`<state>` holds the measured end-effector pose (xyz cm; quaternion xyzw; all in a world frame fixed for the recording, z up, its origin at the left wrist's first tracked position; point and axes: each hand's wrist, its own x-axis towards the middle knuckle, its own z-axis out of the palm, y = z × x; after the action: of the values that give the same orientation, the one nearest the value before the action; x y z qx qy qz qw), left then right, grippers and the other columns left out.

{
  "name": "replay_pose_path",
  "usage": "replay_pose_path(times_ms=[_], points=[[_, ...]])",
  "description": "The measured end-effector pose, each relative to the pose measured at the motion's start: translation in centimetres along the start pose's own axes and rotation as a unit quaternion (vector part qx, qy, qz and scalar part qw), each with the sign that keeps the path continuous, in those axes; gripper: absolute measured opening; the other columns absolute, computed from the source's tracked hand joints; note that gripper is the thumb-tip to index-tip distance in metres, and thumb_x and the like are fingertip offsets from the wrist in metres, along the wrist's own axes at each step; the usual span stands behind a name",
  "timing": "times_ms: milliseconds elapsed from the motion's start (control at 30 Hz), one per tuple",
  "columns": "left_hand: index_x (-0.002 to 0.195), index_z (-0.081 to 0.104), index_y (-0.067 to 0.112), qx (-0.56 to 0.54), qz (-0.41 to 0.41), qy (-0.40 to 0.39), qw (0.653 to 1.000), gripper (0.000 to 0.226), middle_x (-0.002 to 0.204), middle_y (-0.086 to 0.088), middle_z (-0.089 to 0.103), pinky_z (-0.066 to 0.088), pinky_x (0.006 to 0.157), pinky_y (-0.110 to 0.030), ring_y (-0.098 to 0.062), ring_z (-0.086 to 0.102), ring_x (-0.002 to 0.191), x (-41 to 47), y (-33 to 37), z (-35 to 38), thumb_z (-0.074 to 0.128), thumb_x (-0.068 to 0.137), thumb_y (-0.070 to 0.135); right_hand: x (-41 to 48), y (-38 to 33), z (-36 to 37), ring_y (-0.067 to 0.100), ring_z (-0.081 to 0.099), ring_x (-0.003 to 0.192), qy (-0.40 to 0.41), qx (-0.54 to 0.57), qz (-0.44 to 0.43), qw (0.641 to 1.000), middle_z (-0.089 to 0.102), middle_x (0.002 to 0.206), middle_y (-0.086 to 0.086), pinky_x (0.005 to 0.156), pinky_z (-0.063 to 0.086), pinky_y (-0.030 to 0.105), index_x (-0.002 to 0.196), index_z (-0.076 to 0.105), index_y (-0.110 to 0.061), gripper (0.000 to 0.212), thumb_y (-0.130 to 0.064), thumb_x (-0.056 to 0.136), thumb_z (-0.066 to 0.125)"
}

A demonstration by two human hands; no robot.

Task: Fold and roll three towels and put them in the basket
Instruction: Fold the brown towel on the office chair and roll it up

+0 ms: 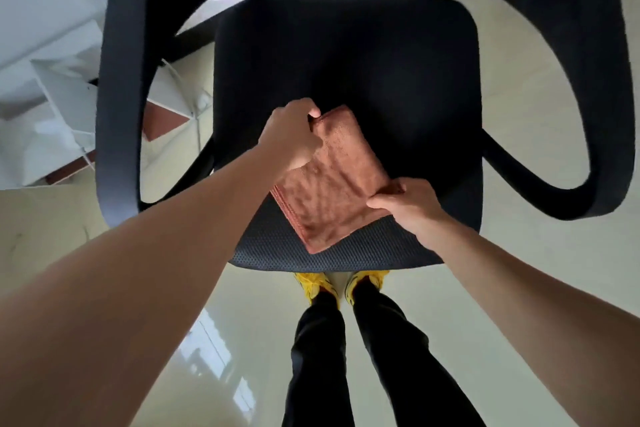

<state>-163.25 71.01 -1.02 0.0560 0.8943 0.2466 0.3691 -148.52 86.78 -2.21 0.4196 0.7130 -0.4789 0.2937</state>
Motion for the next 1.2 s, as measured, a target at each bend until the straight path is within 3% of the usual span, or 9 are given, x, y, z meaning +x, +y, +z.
replay_pose_path(times_ms=[100,200,267,333,467,600,767,1000,1200], points=[[0.144,0.034,0.026,0.241,0.167,0.044,0.955,0.074,0.141,-0.008,0.038,0.041,0.099,-0.041,-0.027,0.039,0.128,0.0,1.4,0.4,0.070,0.079,0.020,1.2,-0.4,-4.7,0.027,0.066,0.083,0.025,0.021,0.005,0.999,0.066,0.089,0.012,0.078,0.058,0.047,0.087,0.063,-0.012,0.019,-0.011,0.074,0.077],[0.151,0.018,0.030,0.331,0.242,-0.025,0.912,0.098,0.160,-0.006,0.014,0.019,0.115,-0.048,-0.029,0.011,0.147,0.9,3.4,1.2,0.077,0.073,0.036,2.3,-0.1,-7.0,0.023,0.064,0.085,0.029,0.017,-0.037,0.999,0.066,0.092,0.007,0.080,0.056,0.040,0.093,0.062,-0.015,0.030,-0.010,0.070,0.080],[0.152,0.012,0.031,0.358,0.248,-0.070,0.897,0.108,0.161,-0.003,0.010,0.012,0.117,-0.048,-0.028,0.003,0.149,1.8,4.3,1.9,0.080,0.069,0.042,2.8,0.4,-7.4,0.017,0.064,0.093,0.015,-0.020,-0.065,0.998,0.066,0.102,0.000,0.085,0.053,0.033,0.110,0.059,-0.017,0.056,-0.016,0.061,0.087],[0.152,0.013,0.030,0.370,0.251,-0.084,0.891,0.111,0.158,-0.003,0.021,0.012,0.117,-0.047,-0.028,0.009,0.147,2.3,4.8,2.5,0.081,0.066,0.044,2.9,1.2,-6.8,0.018,0.063,0.098,0.017,-0.075,-0.098,0.992,0.064,0.106,-0.002,0.088,0.050,0.032,0.118,0.054,-0.016,0.068,-0.019,0.059,0.088],[0.141,0.038,0.025,0.388,0.270,-0.065,0.879,0.087,0.128,-0.004,0.049,0.028,0.108,-0.043,-0.026,0.038,0.125,2.4,5.6,2.7,0.080,0.066,0.044,2.3,2.7,-5.7,0.025,0.063,0.097,0.129,-0.194,-0.195,0.953,0.065,0.107,0.004,0.084,0.053,0.040,0.114,0.052,-0.015,0.056,-0.027,0.069,0.083],[0.108,0.061,0.012,0.403,0.350,0.016,0.846,0.041,0.103,-0.008,0.055,0.040,0.089,-0.041,-0.028,0.049,0.101,0.2,4.7,1.5,0.075,0.072,0.024,0.6,3.8,-5.0,0.026,0.060,0.089,0.210,-0.329,-0.314,0.866,0.059,0.098,0.004,0.063,0.054,0.037,0.106,0.052,-0.015,0.047,-0.025,0.071,0.081],[0.092,0.059,0.006,0.383,0.416,0.072,0.822,0.037,0.087,-0.010,0.057,0.049,0.065,-0.040,-0.029,0.054,0.078,-4.6,0.6,2.2,0.075,0.059,0.001,-2.1,5.7,-4.1,0.027,0.057,0.089,0.213,-0.382,-0.417,0.797,0.059,0.102,0.007,0.061,0.049,0.039,0.106,0.058,-0.014,0.036,-0.026,0.074,0.072],[0.092,0.061,0.012,0.389,0.365,0.023,0.846,0.044,0.089,-0.007,0.057,0.047,0.064,-0.037,-0.026,0.054,0.078,-7.7,-4.3,4.2,0.083,0.053,0.009,-4.6,7.7,-2.1,0.024,0.056,0.086,0.117,-0.431,-0.429,0.785,0.059,0.096,0.003,0.065,0.046,0.036,0.098,0.068,-0.019,0.032,-0.044,0.079,0.064],[0.089,0.063,0.011,0.350,0.306,0.096,0.880,0.030,0.093,-0.007,0.056,0.045,0.070,-0.039,-0.028,0.052,0.083,-6.9,-4.5,4.1,0.076,0.064,0.001,-4.4,5.8,-0.1,0.021,0.061,0.072,0.099,-0.423,-0.391,0.811,0.057,0.083,0.003,0.045,0.047,0.029,0.094,0.060,-0.017,0.043,-0.039,0.066,0.083]])
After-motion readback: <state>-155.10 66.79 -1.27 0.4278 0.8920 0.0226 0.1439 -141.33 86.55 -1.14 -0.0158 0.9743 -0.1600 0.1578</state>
